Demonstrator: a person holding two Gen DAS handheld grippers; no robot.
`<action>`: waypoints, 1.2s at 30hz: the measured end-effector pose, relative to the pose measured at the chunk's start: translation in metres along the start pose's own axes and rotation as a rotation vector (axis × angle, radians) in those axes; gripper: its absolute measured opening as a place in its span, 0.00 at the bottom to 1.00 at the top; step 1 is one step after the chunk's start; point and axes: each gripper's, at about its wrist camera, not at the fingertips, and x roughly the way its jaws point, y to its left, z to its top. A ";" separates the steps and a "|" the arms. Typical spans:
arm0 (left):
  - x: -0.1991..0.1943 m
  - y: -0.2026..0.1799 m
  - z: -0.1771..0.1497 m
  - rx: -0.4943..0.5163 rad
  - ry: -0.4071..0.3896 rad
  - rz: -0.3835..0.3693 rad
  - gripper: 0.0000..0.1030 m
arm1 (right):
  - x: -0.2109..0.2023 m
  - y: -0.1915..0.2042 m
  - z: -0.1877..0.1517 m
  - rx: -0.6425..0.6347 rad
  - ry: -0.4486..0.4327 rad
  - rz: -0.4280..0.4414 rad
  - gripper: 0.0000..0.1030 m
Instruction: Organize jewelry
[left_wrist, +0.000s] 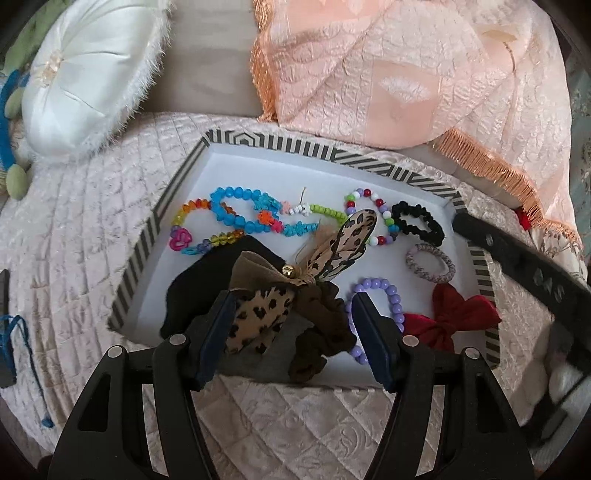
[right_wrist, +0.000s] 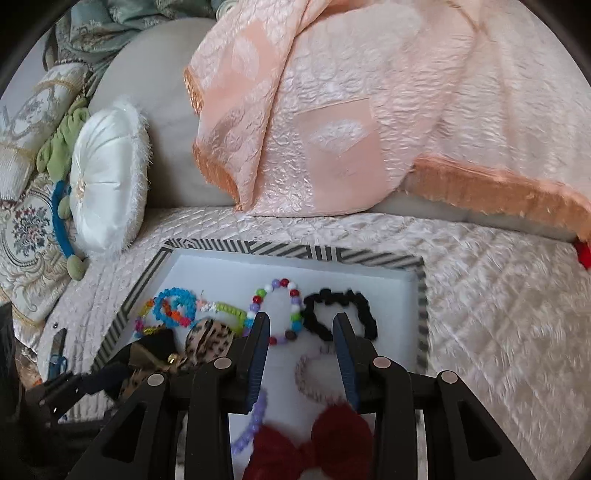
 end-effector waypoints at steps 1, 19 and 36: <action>-0.002 -0.001 -0.001 0.003 -0.003 0.003 0.64 | -0.004 0.000 -0.003 0.002 -0.001 -0.005 0.33; -0.071 -0.007 -0.007 0.046 -0.150 0.086 0.64 | -0.072 0.043 -0.039 -0.019 -0.082 -0.105 0.37; -0.110 -0.015 -0.010 0.063 -0.223 0.105 0.64 | -0.109 0.054 -0.045 -0.018 -0.131 -0.147 0.39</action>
